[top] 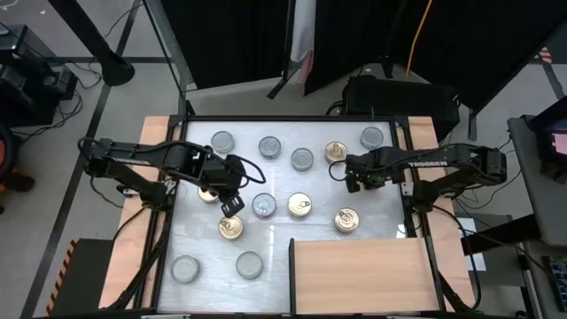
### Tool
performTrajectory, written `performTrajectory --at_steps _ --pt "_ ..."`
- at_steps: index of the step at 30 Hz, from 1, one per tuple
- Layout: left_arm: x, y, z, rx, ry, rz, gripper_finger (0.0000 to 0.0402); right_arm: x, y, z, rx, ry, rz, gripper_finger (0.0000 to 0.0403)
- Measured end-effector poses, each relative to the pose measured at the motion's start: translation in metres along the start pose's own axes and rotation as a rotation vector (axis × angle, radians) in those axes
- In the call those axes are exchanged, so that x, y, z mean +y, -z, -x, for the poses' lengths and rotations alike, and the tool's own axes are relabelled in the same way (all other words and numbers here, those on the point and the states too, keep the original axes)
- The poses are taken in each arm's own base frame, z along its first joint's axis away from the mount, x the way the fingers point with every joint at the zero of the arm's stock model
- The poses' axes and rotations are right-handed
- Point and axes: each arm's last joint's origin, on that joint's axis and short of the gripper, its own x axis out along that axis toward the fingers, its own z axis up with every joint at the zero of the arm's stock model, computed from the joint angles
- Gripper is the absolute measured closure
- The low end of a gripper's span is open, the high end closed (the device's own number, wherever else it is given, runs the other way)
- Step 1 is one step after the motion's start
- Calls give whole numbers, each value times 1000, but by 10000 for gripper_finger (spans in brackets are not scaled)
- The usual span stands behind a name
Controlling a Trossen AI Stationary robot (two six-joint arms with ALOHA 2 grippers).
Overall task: Stack canned seafood by type on shelf
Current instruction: Put the red tuna can on the shelf
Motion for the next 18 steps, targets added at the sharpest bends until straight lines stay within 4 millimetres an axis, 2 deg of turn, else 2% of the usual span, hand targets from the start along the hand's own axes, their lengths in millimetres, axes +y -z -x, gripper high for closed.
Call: performTrajectory --at_steps 9,18 --pt "1 1 4 -7 6 2 394 1 7 -2 0 -3 -20 403" --pt "2 1 4 -6 5 2 394 5 5 13 -21 -33 -29 403"
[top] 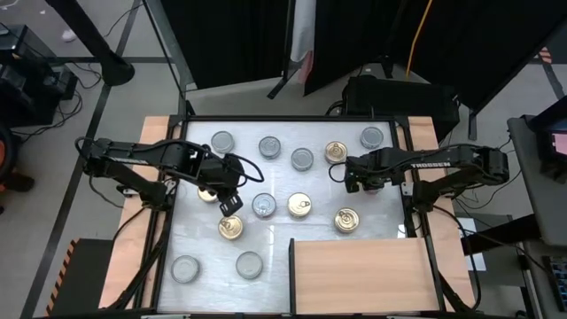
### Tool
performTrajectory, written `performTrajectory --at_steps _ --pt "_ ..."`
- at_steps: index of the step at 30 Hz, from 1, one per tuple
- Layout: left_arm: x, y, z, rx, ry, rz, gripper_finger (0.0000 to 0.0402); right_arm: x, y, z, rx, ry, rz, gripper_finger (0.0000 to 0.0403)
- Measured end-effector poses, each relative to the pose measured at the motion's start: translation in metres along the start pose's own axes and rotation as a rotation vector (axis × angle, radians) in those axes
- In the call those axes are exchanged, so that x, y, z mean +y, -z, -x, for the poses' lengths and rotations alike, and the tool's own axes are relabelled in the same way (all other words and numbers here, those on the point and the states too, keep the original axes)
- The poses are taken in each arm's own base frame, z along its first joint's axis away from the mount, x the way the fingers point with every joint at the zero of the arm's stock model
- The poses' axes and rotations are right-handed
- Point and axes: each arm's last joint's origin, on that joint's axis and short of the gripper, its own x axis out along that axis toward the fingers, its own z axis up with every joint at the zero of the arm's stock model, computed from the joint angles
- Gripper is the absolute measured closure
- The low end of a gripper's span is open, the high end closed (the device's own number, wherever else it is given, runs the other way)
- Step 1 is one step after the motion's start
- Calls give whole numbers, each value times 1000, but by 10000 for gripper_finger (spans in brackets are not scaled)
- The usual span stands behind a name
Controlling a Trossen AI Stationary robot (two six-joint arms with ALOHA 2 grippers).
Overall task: Stack canned seafood by type on shelf
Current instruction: Put the red tuna can on the shelf
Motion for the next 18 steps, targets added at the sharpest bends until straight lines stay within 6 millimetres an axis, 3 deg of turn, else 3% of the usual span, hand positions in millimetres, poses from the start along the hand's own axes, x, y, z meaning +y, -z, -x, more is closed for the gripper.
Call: performTrajectory --at_steps 18 --pt "2 -1 0 -6 -9 1 394 12 11 -15 -24 56 27 403"
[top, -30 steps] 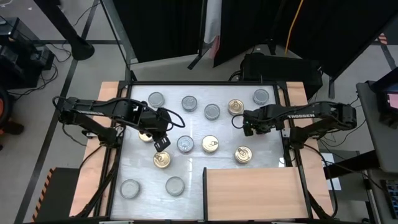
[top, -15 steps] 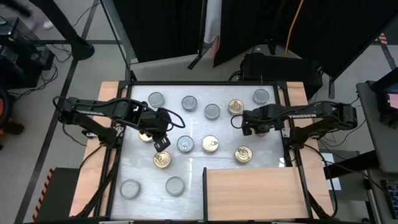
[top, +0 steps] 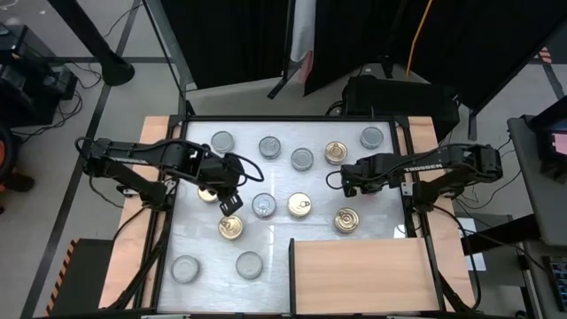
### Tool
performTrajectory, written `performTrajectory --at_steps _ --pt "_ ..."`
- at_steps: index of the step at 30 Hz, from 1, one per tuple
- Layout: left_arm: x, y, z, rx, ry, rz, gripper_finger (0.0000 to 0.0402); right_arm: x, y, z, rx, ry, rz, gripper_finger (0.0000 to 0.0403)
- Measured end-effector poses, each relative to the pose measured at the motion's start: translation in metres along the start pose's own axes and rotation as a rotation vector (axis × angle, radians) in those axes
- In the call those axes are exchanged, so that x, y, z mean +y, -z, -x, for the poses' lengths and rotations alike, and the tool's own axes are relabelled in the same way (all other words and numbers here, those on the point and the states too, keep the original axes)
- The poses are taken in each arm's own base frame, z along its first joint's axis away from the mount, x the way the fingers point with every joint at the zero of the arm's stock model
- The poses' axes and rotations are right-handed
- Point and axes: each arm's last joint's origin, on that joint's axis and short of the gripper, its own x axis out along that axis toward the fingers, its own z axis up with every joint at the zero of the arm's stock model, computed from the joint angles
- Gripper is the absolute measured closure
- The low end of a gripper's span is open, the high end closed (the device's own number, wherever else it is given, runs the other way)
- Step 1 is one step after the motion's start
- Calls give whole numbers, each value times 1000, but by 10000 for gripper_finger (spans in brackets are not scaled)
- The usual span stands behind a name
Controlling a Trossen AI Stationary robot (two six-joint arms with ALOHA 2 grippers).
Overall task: Stack canned seafood by type on shelf
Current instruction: Put the red tuna can on the shelf
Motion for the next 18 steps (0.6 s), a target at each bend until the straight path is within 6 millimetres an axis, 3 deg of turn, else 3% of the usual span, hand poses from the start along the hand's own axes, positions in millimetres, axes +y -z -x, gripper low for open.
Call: performTrajectory --at_steps 18 --pt "5 -4 0 -5 -9 -4 394 -6 5 10 1 -51 -37 403"
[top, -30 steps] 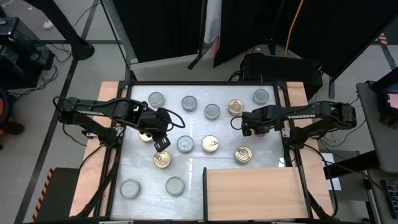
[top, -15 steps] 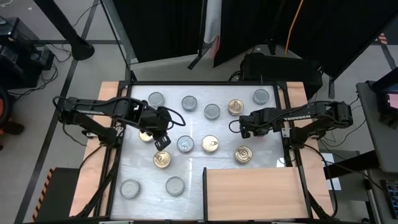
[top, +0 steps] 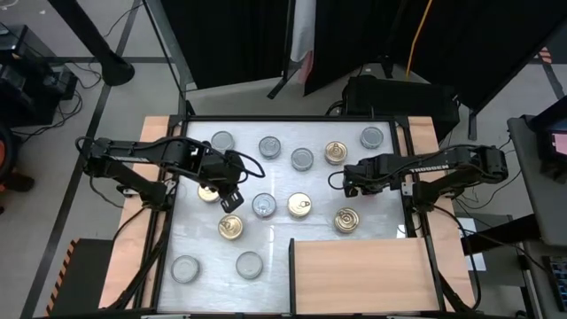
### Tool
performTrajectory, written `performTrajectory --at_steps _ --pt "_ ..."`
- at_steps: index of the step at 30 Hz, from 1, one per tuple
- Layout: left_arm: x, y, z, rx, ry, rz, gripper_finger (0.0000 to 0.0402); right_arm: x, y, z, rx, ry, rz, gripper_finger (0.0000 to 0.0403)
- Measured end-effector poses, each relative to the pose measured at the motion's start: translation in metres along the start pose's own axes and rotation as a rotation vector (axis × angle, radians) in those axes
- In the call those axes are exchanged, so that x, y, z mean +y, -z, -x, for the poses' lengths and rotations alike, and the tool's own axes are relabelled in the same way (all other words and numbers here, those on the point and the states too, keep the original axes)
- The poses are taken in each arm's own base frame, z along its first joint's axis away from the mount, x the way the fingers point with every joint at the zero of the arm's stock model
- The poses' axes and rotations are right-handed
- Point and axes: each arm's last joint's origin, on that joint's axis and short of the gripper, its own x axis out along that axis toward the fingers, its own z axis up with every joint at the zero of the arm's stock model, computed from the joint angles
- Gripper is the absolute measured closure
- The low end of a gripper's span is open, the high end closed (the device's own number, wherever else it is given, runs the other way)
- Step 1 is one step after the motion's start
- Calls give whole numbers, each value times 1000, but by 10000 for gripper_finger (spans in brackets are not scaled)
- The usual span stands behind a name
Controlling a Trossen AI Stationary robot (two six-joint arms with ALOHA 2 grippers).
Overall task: Stack canned seafood by type on shelf
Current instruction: Put the red tuna can on the shelf
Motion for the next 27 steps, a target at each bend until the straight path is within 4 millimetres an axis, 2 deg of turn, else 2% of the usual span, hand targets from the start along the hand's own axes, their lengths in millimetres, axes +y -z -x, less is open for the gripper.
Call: performTrajectory --at_steps 27 --pt "0 0 0 -8 -11 -23 394 9 5 -12 -3 59 10 403"
